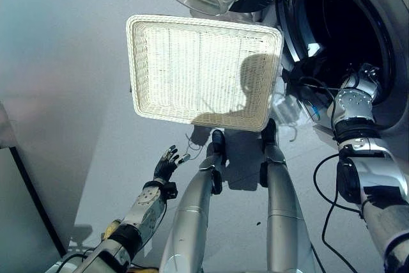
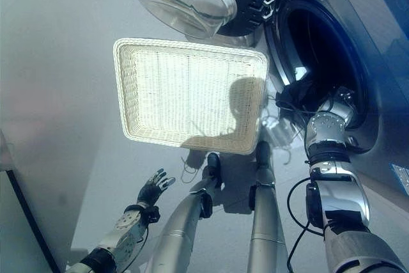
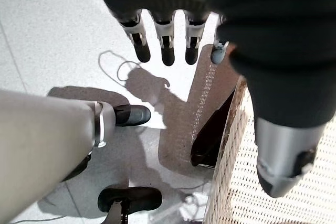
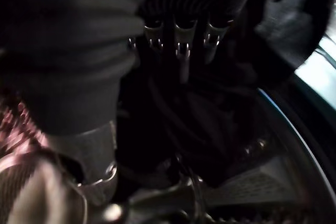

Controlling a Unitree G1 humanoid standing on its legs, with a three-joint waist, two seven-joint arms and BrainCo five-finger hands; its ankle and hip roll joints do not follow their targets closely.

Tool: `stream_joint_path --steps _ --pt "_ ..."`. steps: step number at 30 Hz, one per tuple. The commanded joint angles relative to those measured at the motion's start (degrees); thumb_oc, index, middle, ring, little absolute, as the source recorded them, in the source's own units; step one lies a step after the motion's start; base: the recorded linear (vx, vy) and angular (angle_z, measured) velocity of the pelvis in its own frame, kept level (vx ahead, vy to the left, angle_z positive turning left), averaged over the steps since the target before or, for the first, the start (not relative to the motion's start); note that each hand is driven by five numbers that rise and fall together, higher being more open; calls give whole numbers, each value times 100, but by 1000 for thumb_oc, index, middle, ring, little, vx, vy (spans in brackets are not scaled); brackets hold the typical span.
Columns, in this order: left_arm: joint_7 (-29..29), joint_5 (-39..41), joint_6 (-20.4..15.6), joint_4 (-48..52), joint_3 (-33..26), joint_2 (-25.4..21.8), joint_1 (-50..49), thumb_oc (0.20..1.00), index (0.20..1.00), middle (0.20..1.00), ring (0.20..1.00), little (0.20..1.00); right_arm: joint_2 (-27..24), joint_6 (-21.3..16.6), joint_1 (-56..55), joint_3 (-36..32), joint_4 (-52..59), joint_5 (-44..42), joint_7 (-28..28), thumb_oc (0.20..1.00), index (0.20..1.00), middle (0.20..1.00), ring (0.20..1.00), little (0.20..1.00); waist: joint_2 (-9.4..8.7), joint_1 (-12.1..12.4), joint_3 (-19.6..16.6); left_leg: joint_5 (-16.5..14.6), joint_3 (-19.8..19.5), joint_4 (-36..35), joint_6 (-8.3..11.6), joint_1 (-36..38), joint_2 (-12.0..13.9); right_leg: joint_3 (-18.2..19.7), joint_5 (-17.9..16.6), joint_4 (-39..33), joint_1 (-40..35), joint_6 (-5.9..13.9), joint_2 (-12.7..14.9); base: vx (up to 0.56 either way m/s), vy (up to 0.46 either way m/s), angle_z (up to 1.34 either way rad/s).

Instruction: Put the clothes into the washing machine.

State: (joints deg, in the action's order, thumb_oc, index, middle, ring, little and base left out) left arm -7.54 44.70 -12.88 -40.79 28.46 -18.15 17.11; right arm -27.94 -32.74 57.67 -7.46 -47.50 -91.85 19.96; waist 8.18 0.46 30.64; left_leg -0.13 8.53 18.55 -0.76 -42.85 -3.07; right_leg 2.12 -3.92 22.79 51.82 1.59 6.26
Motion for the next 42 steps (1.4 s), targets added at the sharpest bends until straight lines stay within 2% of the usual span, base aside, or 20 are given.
stream_joint_path --steps 1,6,10,11,14,16,20,22,26,31,36,42 --pt "-33 142 -251 -167 -35 314 -120 1000 1000 1000 1000 1000 -522 -477 -423 330 71 1775 92 1000 1000 1000 1000 1000 825 -215 -84 145 -241 -119 407 -107 -18 -496 1019 634 30 -168 -555 -16 57 -12" --pt "-11 155 -342 -304 -69 443 -80 1000 1000 1000 1000 1000 -210 -741 -898 488 126 3563 949 1000 1000 1000 1000 1000 782 -245 -84 181 -238 -179 377 -162 -33 -464 938 513 59 -156 -574 -12 47 -2" --pt "-29 169 -404 -365 -100 499 -95 1000 1000 1000 1000 1000 66 -930 -1332 526 247 3613 1002 1000 1000 1000 1000 1000 737 -285 -84 220 -227 -250 356 -202 -33 -439 889 435 90 -152 -610 -13 56 1" --pt "-42 164 -439 -405 -134 544 -95 1000 1000 1000 1000 1000 295 -1015 -1606 527 300 3294 773 1000 1000 1000 1000 1000 708 -315 -84 243 -210 -292 343 -224 -25 -416 860 400 111 -146 -630 -9 61 1" --pt "-50 131 -482 -461 -176 602 -91 1000 1000 1000 1000 1000 572 -1075 -1887 553 330 2707 337 1000 1000 1000 1000 1000 672 -340 -84 255 -200 -299 330 -267 -23 -397 830 379 143 -137 -638 -9 46 1" --pt "-85 119 -541 -520 -217 670 -70 1000 1000 1000 1000 1000 923 -991 -2202 624 337 1964 -387 1000 1000 1000 1000 1000 628 -378 -84 287 -183 -351 310 -297 -22 -365 782 338 175 -131 -669 -20 67 -2" --pt "-207 101 -582 -514 -250 746 -78 1000 1000 1000 1000 1000 1289 -759 -2591 904 484 1466 -952 1000 1000 1000 1000 1000 557 -422 -84 341 -155 -434 294 -306 -24 -337 711 243 163 -113 -694 -25 62 -3" --pt "-243 104 -602 -501 -253 762 -88 1000 1000 1000 1000 1000 1383 -710 -2724 1006 541 1466 -1031 1000 1000 1000 1000 1000 535 -432 -84 360 -145 -450 295 -321 -22 -332 694 229 170 -105 -699 -23 42 -2" --pt "-304 135 -643 -543 -280 826 -89 1000 1000 1000 1000 1000 1594 -372 -2978 1281 508 1443 -1174 1000 1000 1000 1000 1000 485 -457 -84 410 -135 -502 299 -344 -9 -314 648 184 175 -86 -707 -24 60 -1" --pt "-303 156 -637 -635 -324 896 -62 1000 1000 1000 1000 1000 1677 227 -3026 1385 128 1166 -1310 1000 1000 1000 1000 1000 475 -431 -84 475 -138 -575 318 -374 11 -327 607 110 172 -58 -694 -12 45 -4" --pt "-256 215 -690 -763 -314 975 -53 1000 1000 1000 1000 1000 1752 876 -3032 1315 -348 443 -1804 1000 1000 1000 1000 1000 490 -384 -84 508 -151 -615 330 -392 36 -355 613 102 161 -34 -668 3 27 -3" --pt "-281 207 -702 -782 -294 998 -78 1000 1000 1000 1000 1000 1778 714 -3036 1360 -347 458 -1845 1000 1000 1000 1000 1000 491 -353 -84 543 -179 -648 340 -402 40 -366 619 108 153 -15 -657 0 0 0"
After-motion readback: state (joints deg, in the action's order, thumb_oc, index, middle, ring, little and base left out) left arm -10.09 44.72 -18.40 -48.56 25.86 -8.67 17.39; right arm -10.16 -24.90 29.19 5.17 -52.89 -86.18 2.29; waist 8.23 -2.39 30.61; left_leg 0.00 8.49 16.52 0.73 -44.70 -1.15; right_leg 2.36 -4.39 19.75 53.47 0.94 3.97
